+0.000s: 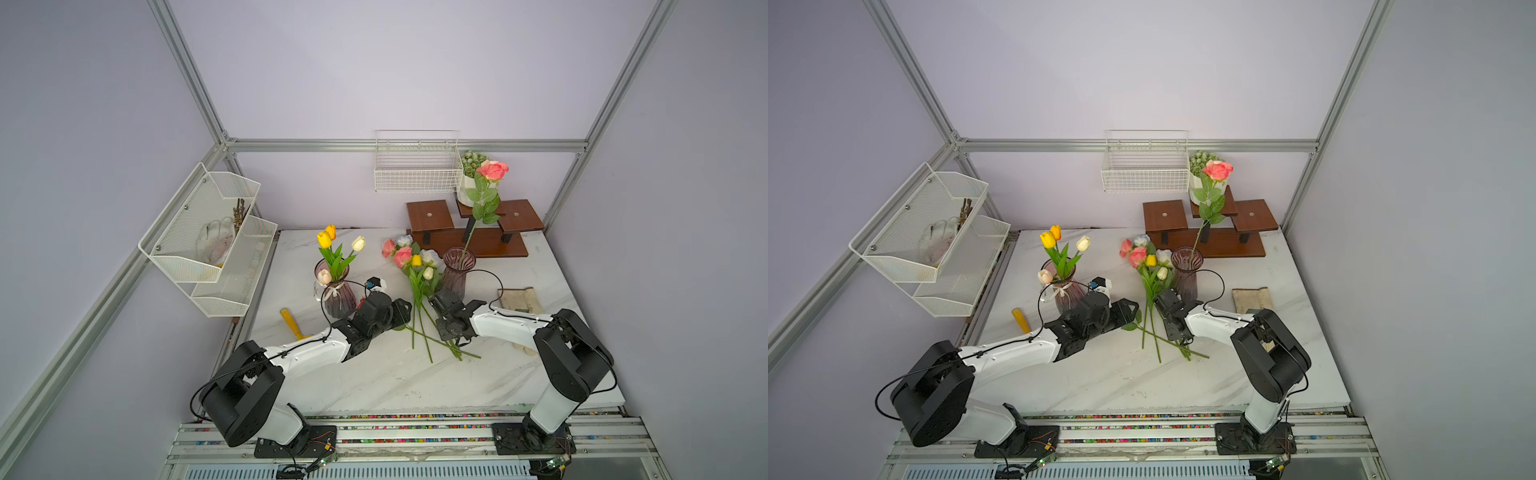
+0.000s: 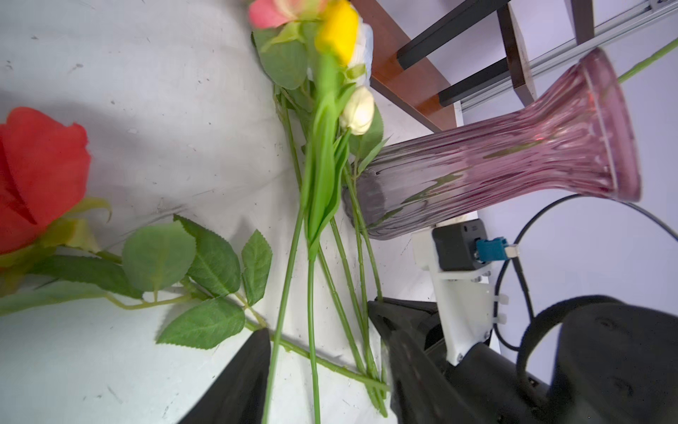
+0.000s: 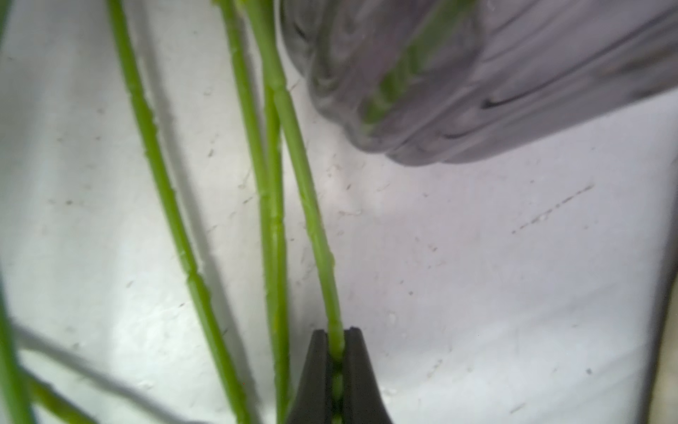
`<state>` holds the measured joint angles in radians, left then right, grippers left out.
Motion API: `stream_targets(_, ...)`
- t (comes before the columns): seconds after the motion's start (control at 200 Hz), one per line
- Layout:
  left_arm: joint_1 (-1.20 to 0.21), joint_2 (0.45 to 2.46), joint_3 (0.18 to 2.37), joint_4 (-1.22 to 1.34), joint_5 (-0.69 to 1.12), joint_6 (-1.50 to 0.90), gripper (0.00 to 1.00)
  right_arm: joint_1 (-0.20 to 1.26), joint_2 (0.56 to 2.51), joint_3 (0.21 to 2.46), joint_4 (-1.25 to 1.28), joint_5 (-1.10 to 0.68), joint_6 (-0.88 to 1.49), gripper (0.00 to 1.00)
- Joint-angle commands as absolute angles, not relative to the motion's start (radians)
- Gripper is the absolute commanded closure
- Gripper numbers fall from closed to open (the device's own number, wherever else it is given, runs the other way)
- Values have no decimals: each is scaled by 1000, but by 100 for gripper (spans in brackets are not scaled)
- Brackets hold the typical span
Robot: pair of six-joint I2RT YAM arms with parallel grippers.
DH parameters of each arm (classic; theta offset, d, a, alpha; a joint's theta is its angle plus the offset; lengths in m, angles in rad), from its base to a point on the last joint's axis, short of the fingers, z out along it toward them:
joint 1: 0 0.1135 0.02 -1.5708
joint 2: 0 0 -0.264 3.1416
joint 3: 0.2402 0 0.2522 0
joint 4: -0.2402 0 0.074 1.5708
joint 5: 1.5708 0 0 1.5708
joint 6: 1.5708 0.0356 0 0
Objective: Arrange the flowers in different vases according to their variety
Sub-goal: Pick up the flower at the center of the board.
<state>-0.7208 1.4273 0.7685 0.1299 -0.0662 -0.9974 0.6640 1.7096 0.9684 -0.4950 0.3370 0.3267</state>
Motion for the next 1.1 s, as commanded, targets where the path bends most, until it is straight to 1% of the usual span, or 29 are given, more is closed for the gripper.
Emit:
stream_targets(0.0,-716,1352,757,120,-96,-959,43,701,1645,983,-525,398,324,100)
stream_targets(0.095,-716,1310,745,101,-107,-956,42,734,1550,973,-510,379,315,100)
stream_targets(0.15,-716,1283,740,86,-118,-952,42,743,1457,967,-498,359,317,100)
stream_targets(0.205,-716,1252,734,69,-128,-945,41,754,1368,958,-467,318,308,100)
stream_targets(0.25,-716,1227,728,56,-138,-939,40,755,1297,946,-435,244,278,100)
stream_targets(0.325,-716,1186,718,43,-152,-923,37,756,1189,929,-385,170,272,100)
stream_targets(0.41,-711,1148,713,31,-154,-901,30,756,1113,921,-367,142,285,100)
stream_targets(0.535,-707,1109,721,46,-107,-840,20,756,1078,917,-370,123,294,100)
stream_targets(0.62,-705,1093,737,59,-72,-793,11,756,1088,922,-387,134,306,100)
stream_targets(0.685,-706,1092,751,61,-62,-769,6,756,1103,926,-397,160,321,100)
stream_targets(0.78,-705,1121,777,57,-67,-729,3,755,1122,930,-393,206,345,100)
stream_targets(0.9,-693,1165,814,73,-43,-692,2,755,1121,958,-396,272,369,100)
stream_targets(1.0,-686,1179,877,96,22,-661,0,755,1089,961,-347,295,322,100)
stream_targets(1.095,-681,1210,969,137,132,-628,0,753,1054,944,-285,312,276,100)
